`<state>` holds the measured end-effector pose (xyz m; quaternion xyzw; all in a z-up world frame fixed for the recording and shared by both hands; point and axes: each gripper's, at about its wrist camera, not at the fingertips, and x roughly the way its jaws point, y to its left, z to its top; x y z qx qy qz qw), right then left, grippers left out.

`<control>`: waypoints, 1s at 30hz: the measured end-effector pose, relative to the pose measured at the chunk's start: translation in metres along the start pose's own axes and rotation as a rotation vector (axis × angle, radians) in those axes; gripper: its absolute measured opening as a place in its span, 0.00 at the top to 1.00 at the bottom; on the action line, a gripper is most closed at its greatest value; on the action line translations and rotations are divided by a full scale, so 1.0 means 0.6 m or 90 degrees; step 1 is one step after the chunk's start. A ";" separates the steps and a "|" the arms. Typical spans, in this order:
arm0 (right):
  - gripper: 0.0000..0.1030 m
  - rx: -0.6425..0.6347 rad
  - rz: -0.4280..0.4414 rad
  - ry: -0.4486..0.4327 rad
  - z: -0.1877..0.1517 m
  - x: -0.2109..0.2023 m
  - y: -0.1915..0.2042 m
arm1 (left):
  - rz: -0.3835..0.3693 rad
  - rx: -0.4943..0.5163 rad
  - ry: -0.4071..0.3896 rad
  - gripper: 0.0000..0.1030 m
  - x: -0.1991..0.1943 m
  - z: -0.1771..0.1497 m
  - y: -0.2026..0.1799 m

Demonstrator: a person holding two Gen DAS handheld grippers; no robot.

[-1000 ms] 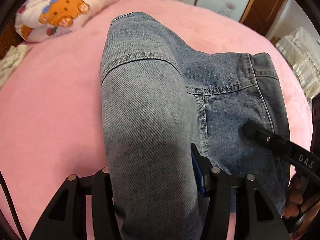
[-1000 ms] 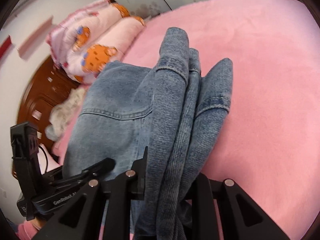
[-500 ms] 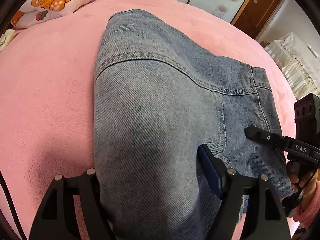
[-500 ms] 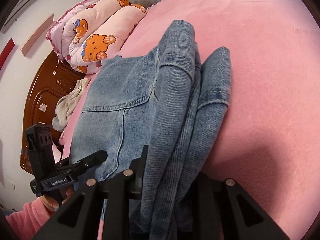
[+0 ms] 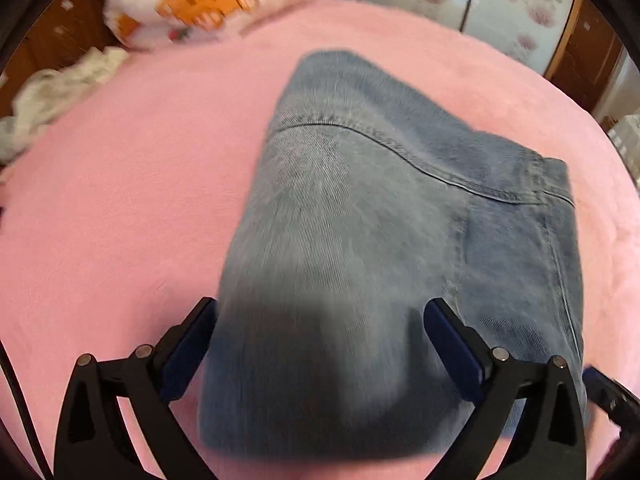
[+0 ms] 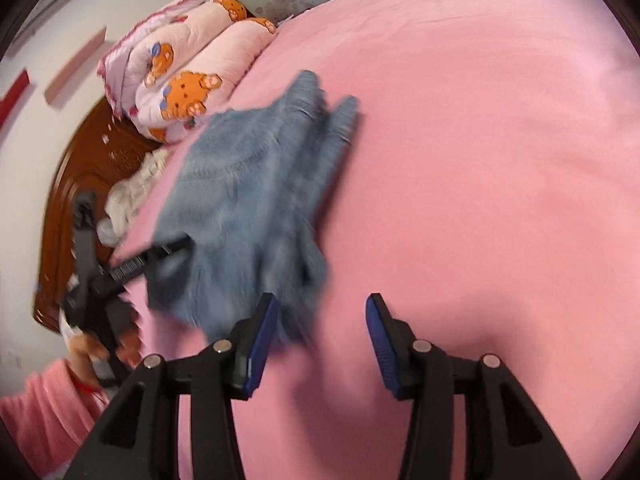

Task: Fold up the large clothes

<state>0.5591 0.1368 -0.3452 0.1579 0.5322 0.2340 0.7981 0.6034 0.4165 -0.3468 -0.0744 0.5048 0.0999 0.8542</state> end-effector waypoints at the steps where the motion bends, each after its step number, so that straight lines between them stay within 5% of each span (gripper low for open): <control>1: 0.55 -0.005 -0.013 0.007 -0.018 -0.017 -0.009 | 0.022 -0.001 -0.018 0.02 -0.019 -0.017 -0.006; 6: 0.53 0.025 -0.063 0.044 -0.098 -0.103 -0.063 | 0.063 -0.001 -0.038 0.02 -0.097 -0.100 -0.042; 14: 0.39 0.134 -0.176 0.059 -0.237 -0.262 -0.133 | 0.064 0.054 0.055 0.02 -0.221 -0.230 -0.140; 17: 0.36 0.176 -0.240 0.098 -0.285 -0.327 -0.150 | 0.060 0.125 0.088 0.02 -0.271 -0.287 -0.196; 22: 0.25 0.225 -0.253 0.107 -0.341 -0.441 -0.151 | 0.056 0.225 0.108 0.02 -0.350 -0.368 -0.271; 30: 0.22 0.184 -0.267 0.138 -0.423 -0.590 -0.118 | 0.027 0.206 0.122 0.02 -0.491 -0.484 -0.359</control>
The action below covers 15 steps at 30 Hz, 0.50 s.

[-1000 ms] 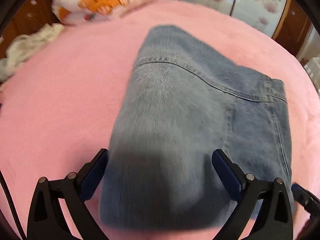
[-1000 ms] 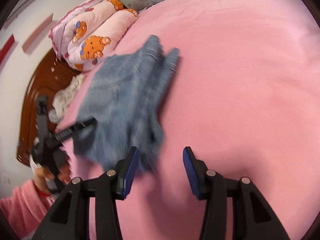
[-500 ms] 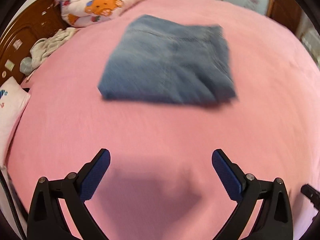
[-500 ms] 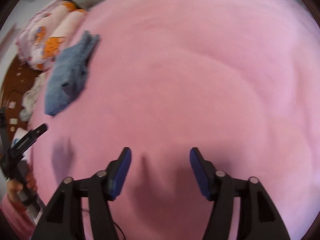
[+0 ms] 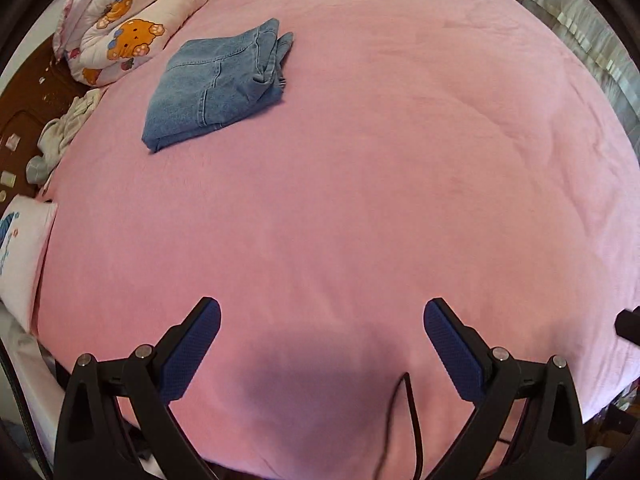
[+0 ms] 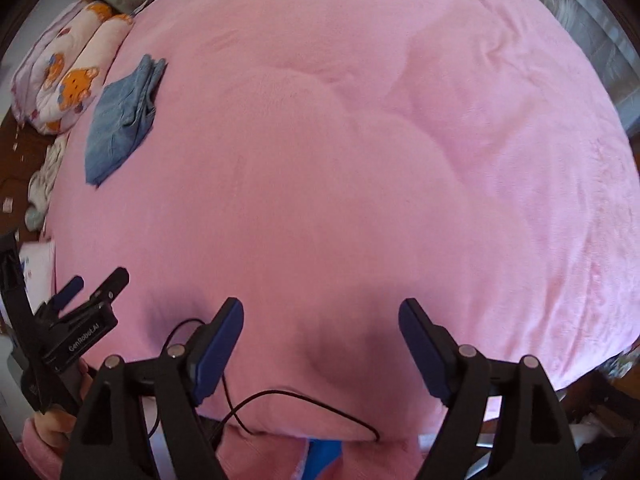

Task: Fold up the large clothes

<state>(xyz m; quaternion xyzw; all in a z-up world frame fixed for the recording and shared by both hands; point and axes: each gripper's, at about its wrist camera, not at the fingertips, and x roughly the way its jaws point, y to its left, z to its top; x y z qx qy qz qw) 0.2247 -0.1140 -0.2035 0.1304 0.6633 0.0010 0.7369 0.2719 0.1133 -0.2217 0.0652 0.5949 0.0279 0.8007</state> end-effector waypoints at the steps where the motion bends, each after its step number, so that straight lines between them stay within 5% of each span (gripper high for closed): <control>1: 0.22 -0.023 -0.015 0.000 -0.016 -0.016 -0.007 | -0.010 -0.009 -0.003 0.02 -0.019 -0.014 -0.013; 11: 0.22 -0.064 -0.005 -0.009 -0.125 -0.108 -0.079 | -0.098 -0.099 0.016 0.02 -0.147 -0.111 -0.062; 15: 0.22 -0.021 0.007 0.011 -0.160 -0.111 -0.088 | -0.073 -0.091 0.005 0.02 -0.177 -0.121 -0.046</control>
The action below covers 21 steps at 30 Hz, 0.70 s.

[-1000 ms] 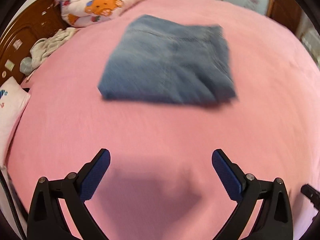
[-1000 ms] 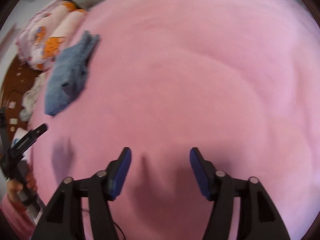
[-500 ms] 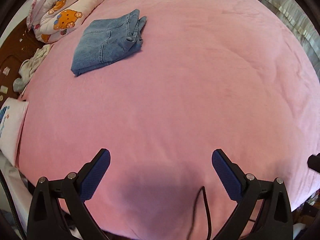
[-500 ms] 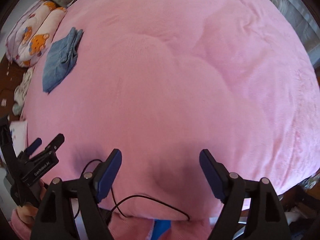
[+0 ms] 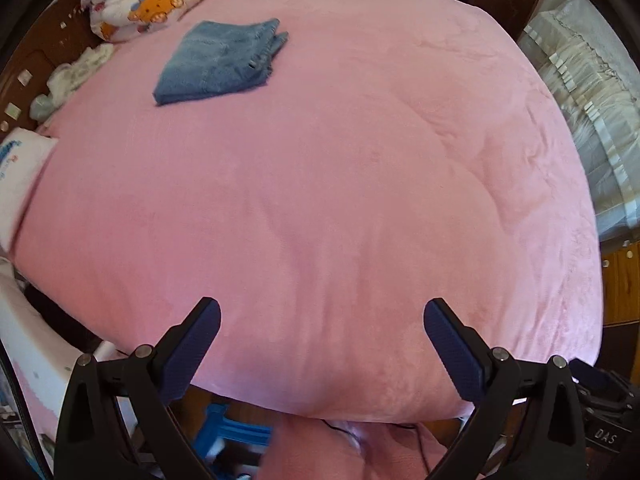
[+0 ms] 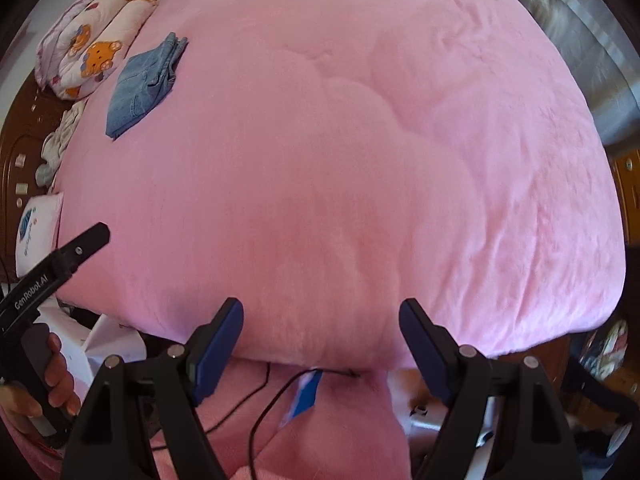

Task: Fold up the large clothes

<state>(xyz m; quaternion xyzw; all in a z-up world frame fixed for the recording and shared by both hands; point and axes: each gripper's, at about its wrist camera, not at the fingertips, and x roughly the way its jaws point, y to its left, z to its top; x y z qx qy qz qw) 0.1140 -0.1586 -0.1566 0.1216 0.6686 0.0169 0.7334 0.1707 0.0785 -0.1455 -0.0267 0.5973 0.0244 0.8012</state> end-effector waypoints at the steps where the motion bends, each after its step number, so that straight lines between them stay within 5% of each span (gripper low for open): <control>1: 0.22 0.014 0.002 -0.001 -0.008 -0.001 0.002 | 0.004 0.003 -0.004 0.02 -0.007 0.000 0.007; 8: 0.22 0.018 -0.024 -0.025 -0.052 -0.019 0.044 | -0.039 -0.025 0.019 0.02 -0.033 -0.015 0.055; 12: 0.22 -0.013 -0.050 -0.043 -0.077 -0.031 0.073 | -0.007 0.003 0.019 0.02 -0.039 -0.035 0.068; 21: 0.22 -0.077 -0.066 -0.104 -0.086 -0.113 0.077 | -0.025 0.003 0.013 0.02 -0.107 -0.076 0.044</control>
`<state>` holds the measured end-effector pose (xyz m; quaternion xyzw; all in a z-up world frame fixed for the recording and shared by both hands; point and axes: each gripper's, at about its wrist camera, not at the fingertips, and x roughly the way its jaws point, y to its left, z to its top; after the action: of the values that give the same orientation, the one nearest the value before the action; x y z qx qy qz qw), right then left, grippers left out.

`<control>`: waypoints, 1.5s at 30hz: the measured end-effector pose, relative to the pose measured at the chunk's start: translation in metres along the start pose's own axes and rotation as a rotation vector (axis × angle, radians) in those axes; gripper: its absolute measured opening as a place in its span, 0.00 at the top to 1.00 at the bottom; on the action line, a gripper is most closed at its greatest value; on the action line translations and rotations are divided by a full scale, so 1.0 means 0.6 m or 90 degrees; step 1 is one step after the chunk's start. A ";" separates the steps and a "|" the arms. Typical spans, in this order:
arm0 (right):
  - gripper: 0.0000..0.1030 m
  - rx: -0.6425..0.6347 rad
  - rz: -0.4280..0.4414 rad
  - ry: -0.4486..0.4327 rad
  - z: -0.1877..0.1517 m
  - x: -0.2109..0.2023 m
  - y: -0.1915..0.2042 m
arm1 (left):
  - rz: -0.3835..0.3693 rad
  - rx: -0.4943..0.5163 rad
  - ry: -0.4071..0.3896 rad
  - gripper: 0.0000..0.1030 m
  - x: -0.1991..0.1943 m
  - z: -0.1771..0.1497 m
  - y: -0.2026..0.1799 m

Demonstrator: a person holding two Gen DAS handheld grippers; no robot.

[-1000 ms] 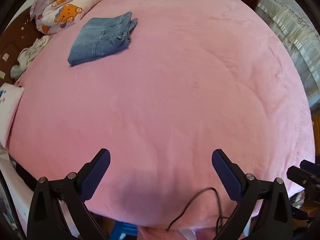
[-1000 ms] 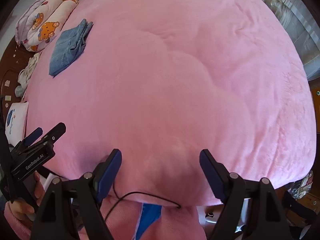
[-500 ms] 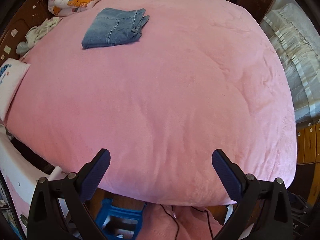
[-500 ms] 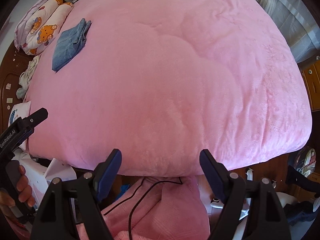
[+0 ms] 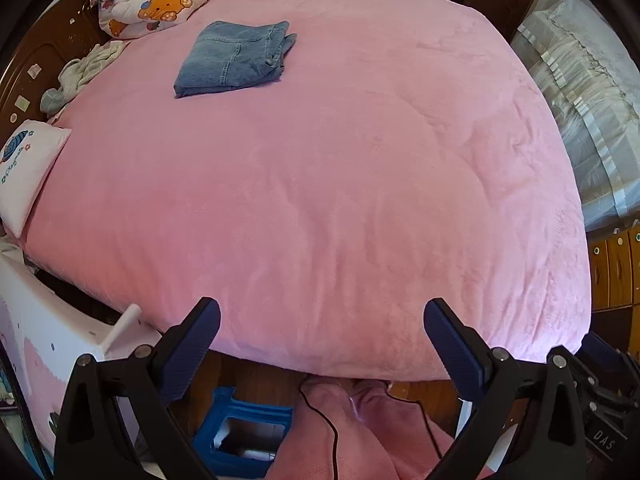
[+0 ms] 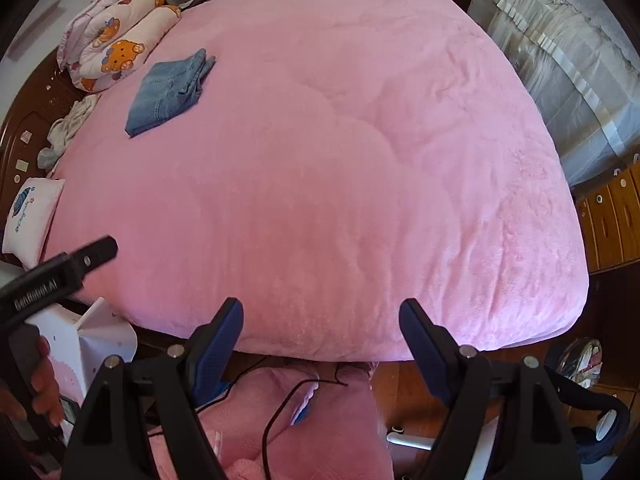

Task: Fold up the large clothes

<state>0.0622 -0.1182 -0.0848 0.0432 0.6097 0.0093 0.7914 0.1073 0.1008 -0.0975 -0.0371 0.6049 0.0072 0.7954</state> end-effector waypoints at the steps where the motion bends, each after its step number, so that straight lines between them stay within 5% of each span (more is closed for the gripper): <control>1: 0.22 -0.007 -0.001 -0.010 -0.001 -0.011 -0.004 | -0.010 0.006 -0.005 0.02 -0.009 -0.006 -0.015; 9: 0.21 0.015 -0.008 -0.050 0.001 -0.043 -0.045 | 0.013 0.077 -0.047 0.02 -0.050 -0.028 -0.086; 22: 0.03 0.009 -0.012 -0.072 0.007 -0.056 -0.052 | 0.011 0.055 -0.067 0.01 -0.065 -0.022 -0.087; 45: 0.02 -0.008 -0.022 -0.095 0.023 -0.064 -0.039 | 0.006 0.044 -0.086 0.01 -0.072 -0.008 -0.091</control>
<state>0.0650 -0.1449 -0.0464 0.0279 0.5498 -0.0037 0.8348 0.0941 0.0476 -0.0542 -0.0064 0.5499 -0.0076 0.8352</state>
